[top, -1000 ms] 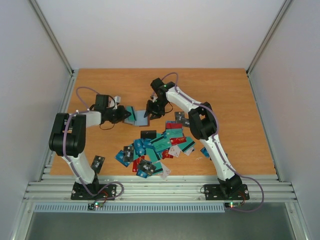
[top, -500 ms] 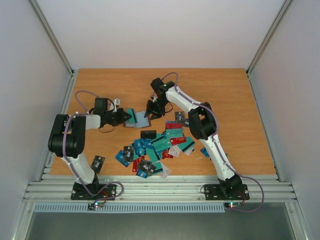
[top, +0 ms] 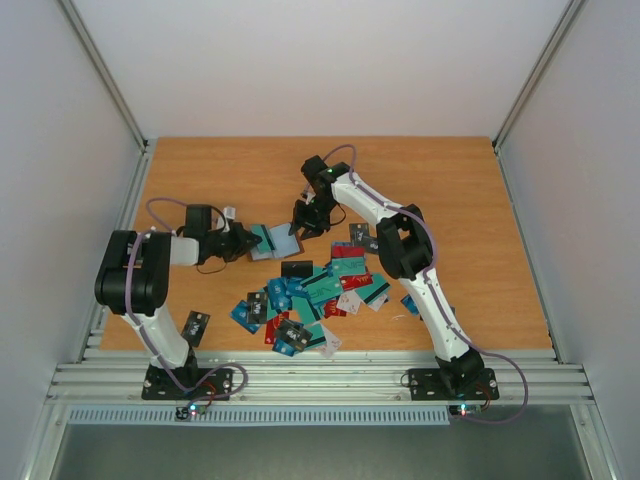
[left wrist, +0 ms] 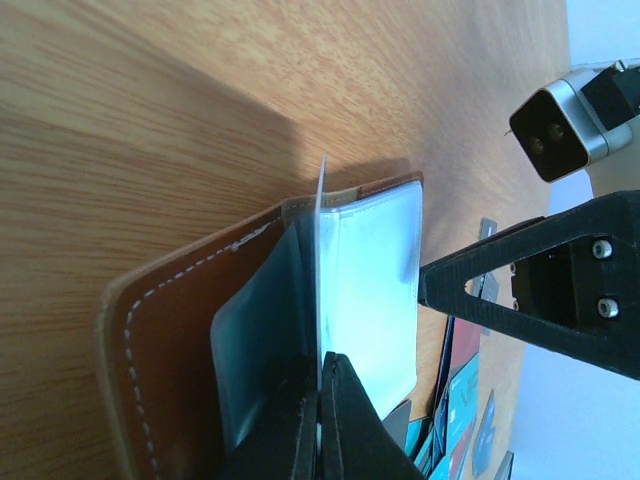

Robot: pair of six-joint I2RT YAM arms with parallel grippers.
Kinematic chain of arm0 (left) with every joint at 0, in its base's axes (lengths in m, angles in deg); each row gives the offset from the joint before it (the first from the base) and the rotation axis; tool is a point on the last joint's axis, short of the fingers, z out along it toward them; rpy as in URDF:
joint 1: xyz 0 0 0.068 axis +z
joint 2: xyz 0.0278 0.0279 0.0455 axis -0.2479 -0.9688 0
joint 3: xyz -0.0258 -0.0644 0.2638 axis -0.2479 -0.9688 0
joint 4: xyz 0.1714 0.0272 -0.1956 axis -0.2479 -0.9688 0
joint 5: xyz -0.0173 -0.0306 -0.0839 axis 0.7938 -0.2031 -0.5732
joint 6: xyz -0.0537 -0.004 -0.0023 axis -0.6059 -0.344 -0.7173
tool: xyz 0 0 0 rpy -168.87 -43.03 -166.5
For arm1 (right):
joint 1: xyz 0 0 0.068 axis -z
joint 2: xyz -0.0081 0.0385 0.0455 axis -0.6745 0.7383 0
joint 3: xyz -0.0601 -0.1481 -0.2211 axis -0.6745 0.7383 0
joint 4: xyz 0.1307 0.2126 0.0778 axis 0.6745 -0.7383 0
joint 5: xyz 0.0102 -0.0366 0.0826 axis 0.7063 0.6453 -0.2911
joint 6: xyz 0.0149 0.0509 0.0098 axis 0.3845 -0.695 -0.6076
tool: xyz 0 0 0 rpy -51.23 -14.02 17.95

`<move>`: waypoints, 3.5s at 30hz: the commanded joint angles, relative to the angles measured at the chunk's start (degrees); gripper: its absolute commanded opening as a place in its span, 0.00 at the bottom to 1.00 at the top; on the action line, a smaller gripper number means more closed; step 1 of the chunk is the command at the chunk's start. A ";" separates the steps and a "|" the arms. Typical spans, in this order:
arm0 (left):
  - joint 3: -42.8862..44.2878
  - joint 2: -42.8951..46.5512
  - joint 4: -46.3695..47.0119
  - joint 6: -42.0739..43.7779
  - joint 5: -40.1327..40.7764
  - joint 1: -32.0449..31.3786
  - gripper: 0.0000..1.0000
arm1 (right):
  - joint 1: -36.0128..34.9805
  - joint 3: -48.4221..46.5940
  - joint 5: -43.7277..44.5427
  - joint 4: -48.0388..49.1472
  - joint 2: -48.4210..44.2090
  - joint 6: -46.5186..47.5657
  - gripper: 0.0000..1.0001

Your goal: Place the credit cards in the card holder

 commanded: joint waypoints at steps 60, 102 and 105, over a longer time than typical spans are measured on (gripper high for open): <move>4.65 -2.85 -13.19 3.85 -5.39 -0.77 0.02 | -0.66 8.44 -1.89 5.33 1.30 -3.34 0.37; 20.97 -3.32 -45.40 8.17 12.89 -7.65 0.40 | -0.90 15.26 -2.45 10.06 -3.29 -4.13 0.35; 23.29 -3.50 -48.80 8.52 15.33 -8.36 0.45 | -0.89 15.57 -2.50 10.49 -3.41 -4.44 0.35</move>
